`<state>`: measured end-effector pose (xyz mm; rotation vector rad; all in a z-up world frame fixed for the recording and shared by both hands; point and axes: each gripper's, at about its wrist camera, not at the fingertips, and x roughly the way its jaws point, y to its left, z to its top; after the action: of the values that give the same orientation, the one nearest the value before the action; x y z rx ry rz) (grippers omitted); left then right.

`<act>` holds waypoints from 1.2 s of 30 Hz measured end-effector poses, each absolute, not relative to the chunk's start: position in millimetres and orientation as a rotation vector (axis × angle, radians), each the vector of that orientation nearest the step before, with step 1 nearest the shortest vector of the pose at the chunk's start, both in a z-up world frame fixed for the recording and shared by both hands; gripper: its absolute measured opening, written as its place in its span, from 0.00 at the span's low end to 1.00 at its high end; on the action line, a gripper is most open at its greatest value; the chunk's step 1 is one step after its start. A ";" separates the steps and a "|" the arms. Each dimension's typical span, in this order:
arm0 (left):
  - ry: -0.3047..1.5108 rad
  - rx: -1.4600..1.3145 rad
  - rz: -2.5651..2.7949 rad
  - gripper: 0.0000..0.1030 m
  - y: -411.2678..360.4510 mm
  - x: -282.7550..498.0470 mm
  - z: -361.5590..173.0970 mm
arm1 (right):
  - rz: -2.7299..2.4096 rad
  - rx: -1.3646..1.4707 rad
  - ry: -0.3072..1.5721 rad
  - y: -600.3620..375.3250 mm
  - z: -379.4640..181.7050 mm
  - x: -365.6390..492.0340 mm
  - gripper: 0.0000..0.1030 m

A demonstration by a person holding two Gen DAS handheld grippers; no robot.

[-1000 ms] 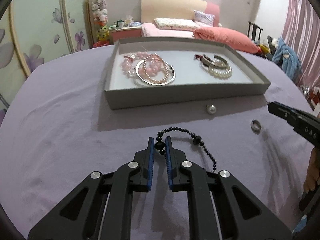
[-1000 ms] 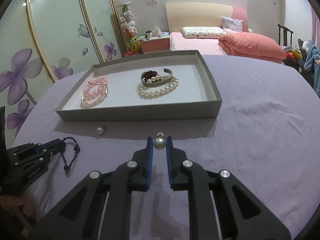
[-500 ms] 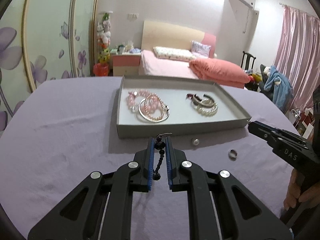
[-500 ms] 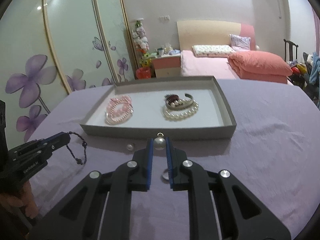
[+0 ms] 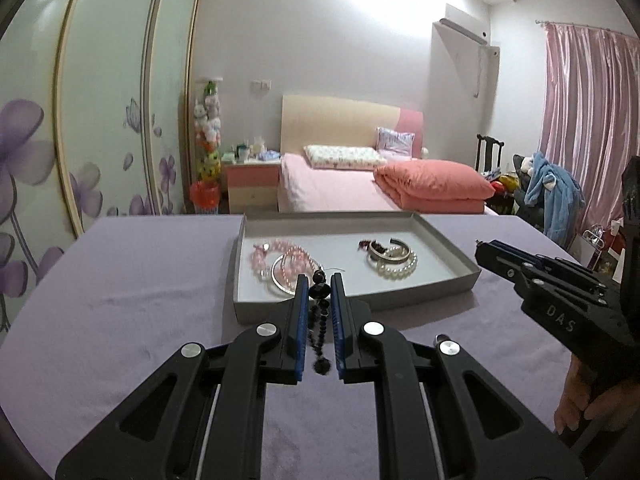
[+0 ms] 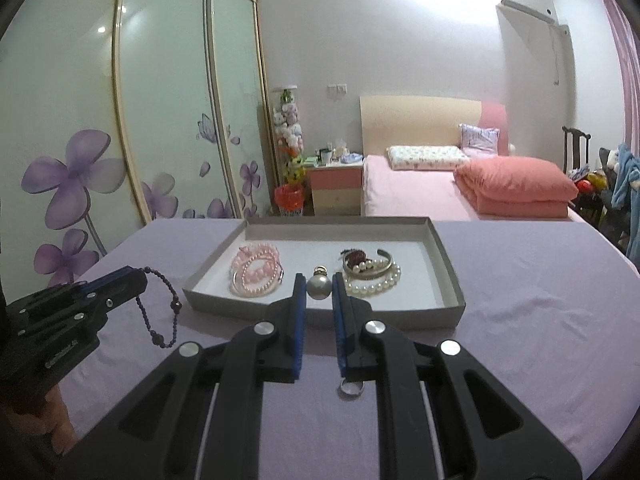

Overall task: Organize jewelry
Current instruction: 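Carry the black bead bracelet with the left tool while the right tool carries the earring to the tray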

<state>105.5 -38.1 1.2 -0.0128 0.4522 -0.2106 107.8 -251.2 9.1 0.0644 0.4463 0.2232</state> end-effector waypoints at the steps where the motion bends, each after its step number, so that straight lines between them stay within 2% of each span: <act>1: 0.442 -0.010 -0.210 0.12 -39.3 104.5 2.5 | 0.220 0.062 0.438 -250.8 9.8 106.7 0.13; 17: 0.332 0.023 -0.175 0.12 -54.1 102.3 14.3 | 0.134 0.036 0.299 -248.1 27.5 99.6 0.13; 36: 0.319 0.015 -0.157 0.12 -49.8 99.3 14.4 | 0.104 0.026 0.272 -241.5 29.2 97.0 0.13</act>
<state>99.3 -49.8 14.4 0.0149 0.3193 -0.1573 97.0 -241.5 29.2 0.0258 0.2720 0.1037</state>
